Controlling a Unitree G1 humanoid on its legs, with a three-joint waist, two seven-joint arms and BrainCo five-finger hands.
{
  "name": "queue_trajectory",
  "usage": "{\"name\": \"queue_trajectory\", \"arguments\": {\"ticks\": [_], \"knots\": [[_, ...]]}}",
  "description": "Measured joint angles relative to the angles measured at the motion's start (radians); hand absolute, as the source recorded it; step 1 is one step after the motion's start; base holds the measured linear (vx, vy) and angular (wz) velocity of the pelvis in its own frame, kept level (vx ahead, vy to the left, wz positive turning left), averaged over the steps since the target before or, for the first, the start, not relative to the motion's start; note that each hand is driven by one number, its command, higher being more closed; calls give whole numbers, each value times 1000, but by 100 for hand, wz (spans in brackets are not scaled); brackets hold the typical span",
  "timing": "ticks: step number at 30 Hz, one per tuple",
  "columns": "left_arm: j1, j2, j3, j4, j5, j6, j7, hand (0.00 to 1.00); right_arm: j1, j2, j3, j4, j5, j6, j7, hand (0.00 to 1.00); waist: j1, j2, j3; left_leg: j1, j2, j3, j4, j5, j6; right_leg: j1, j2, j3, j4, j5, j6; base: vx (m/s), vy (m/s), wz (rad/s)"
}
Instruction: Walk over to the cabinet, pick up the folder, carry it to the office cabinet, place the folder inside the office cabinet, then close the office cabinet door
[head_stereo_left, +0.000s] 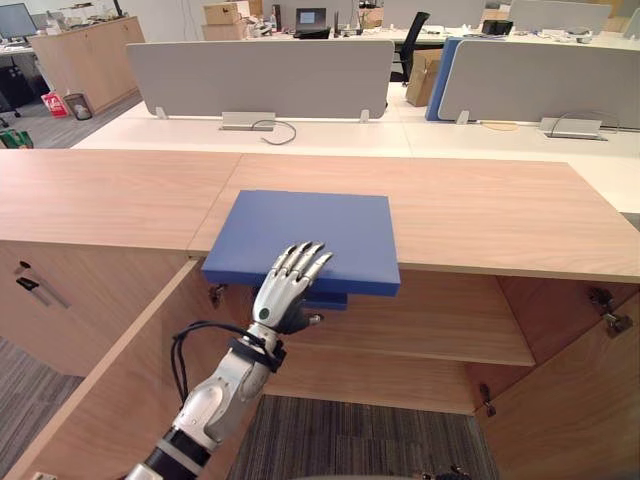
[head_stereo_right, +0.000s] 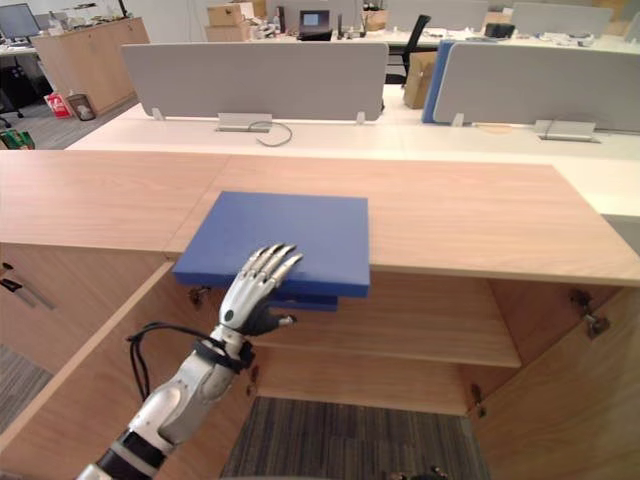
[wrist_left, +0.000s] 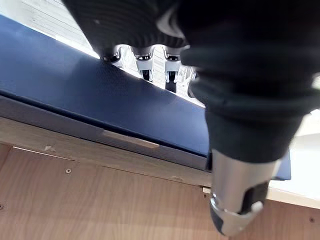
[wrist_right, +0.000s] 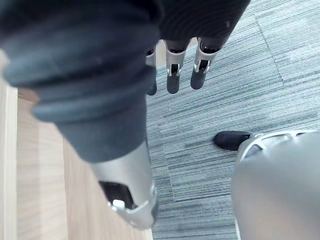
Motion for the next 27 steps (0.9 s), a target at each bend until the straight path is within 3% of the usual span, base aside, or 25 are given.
{"name": "queue_trajectory", "arguments": {"ticks": [2, 3, 5, 6, 9, 11, 17, 27], "knots": [[-22, 18, -7, 20, 26, 1, 0, 0, -12, -16, 23, -7, -1, 12, 1, 0, -5, 0, 0, -3, 0, -1, -3, 0, 0, 1, 0, -2, -5, 1, 0, -5, 3, 2], [-38, 29, -4, 39, 42, -1, -1, 0, -22, -52, 98, -37, -1, 21, 2, 0, -14, 1, 0, -4, 0, 2, -6, 0, 0, -2, 1, -1, -8, 3, -2, -21, 8, -5], [-49, 38, 19, 53, 40, -15, -27, 0, -33, -112, 151, -92, 5, 33, 69, 0, -17, 3, -1, -4, 0, 12, -10, 0, 0, -12, 0, 11, -4, 5, 1, -30, 34, -23], [-56, 65, 73, 83, 30, -27, -37, 0, -82, -213, 175, -145, 5, 27, 119, 0, -23, 9, -2, -2, -1, 39, -15, 0, 0, -27, 2, 38, -4, 12, 3, -31, 46, -36], [-98, 139, 72, 121, 27, -21, -28, 0, -121, -281, 93, -110, -4, -10, 105, 0, -27, 9, 8, 10, 0, 42, -17, 0, 0, -23, 3, 42, -7, 13, 3, -5, 11, -12], [-112, 158, 46, 125, 48, -4, -16, 0, -123, -257, 9, -38, -31, -19, 63, 0, -25, 11, 7, 11, 0, 41, -17, 0, 0, -19, 3, 42, -9, 13, 3, 0, 0, 0], [-215, 168, -56, 135, 154, 6, -2, 0, -61, -99, -34, 19, -36, 8, 36, 0, -37, 25, 16, 11, -6, 38, -16, 0, 0, -15, -4, 38, -10, 13, 3, -11, 4, 1], [-249, 168, -98, 156, 153, 5, 11, 0, -55, -91, -77, 17, -36, 5, 12, 0, -41, 26, 15, 13, -8, 26, -14, 0, 1, -8, -6, 27, -9, 13, 3, -36, 2, 3]]}}
